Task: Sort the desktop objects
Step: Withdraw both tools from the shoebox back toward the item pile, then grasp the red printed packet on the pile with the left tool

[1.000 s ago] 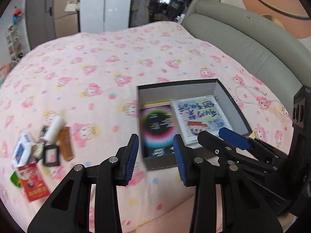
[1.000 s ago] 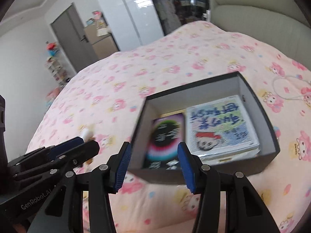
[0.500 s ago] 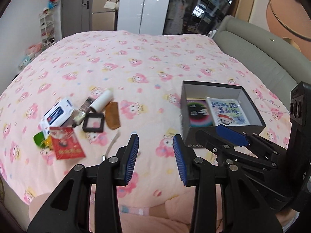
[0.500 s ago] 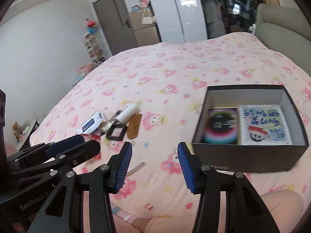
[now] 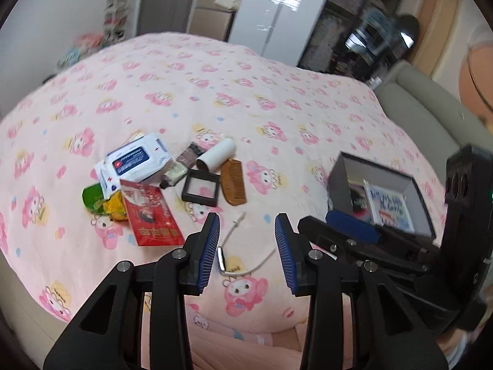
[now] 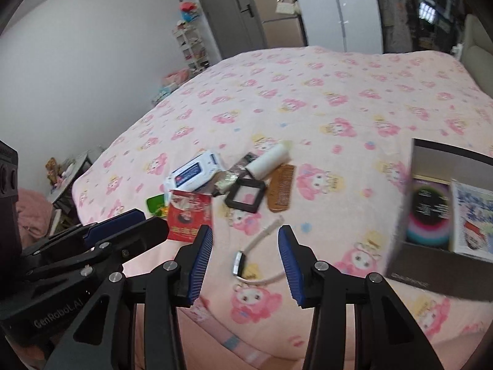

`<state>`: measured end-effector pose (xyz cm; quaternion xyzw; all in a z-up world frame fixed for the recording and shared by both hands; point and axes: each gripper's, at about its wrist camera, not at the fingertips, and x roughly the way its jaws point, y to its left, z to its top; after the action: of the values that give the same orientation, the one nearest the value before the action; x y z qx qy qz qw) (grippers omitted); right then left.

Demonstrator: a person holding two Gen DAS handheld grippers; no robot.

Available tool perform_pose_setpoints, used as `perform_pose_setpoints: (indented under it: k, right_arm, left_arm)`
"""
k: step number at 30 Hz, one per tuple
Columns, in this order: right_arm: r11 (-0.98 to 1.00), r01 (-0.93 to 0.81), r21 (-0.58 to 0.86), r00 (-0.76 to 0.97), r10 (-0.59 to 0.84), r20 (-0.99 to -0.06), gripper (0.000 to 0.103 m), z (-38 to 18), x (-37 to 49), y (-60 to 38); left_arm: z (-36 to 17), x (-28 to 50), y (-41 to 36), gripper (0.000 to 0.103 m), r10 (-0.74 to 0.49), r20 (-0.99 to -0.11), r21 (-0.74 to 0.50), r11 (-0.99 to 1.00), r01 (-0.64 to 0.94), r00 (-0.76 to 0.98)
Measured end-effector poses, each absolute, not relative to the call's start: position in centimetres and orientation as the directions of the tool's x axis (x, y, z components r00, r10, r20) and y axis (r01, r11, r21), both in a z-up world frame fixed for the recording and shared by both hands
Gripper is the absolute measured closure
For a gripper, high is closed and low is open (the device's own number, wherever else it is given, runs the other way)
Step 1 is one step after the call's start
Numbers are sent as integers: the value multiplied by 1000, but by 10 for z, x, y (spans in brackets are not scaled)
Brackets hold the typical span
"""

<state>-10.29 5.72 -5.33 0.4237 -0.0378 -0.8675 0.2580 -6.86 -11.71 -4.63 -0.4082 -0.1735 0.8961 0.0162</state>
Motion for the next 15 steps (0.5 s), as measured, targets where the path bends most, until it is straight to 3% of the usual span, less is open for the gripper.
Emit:
perform_pose_setpoints:
  k: [9, 11, 15]
  right_arm:
    - [-825, 473, 308, -356, -499, -790, 62, -95, -149, -15]
    - [-816, 474, 331, -305, -504, -808, 62, -111, -159, -27]
    - [-813, 459, 359, -215, -494, -843, 62, -144, -173, -47]
  left_arm:
    - [-102, -105, -215, 65, 165, -773, -441, -834, 331, -613]
    - [-119, -117, -227, 52, 198, -795, -463, -810, 361, -574]
    - [-149, -145, -238, 41, 295, -822, -503, -778, 377, -488]
